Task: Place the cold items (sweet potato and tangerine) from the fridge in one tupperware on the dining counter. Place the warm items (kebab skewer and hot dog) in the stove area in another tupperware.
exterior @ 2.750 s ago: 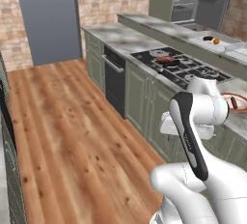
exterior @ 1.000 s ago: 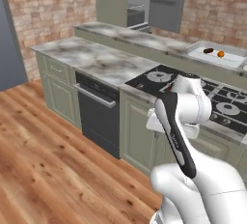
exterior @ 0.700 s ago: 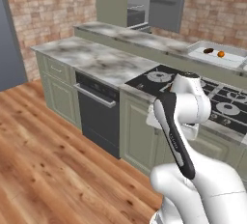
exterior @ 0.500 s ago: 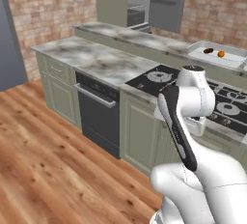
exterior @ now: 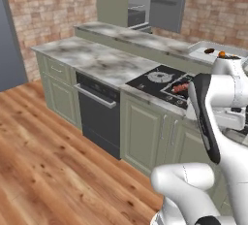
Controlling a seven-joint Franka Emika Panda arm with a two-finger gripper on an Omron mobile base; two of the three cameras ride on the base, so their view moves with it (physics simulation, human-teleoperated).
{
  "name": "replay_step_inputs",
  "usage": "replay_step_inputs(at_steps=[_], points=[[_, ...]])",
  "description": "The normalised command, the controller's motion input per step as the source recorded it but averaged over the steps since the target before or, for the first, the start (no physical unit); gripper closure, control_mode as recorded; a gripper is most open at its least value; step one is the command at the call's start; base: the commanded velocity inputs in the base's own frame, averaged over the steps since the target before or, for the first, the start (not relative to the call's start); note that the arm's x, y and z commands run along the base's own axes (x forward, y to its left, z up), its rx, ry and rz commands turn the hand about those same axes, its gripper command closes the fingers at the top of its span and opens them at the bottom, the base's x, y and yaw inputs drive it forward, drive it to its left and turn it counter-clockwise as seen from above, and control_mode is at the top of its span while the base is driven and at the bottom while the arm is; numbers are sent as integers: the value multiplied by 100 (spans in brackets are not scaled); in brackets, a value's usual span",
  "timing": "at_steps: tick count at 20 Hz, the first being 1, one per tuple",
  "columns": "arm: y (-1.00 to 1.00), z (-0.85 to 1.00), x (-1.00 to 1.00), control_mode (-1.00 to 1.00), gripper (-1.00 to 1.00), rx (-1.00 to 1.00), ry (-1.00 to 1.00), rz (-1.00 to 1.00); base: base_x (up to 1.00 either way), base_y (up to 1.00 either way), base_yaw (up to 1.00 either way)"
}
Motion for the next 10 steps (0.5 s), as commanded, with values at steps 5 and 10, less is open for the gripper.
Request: replay_step_inputs(at_steps=[5,10], points=[[-15,0,-24,-100,-100,0,0,4,0,0,0],[0,0,0,-100,-100,0,0,0,0,0,0]])
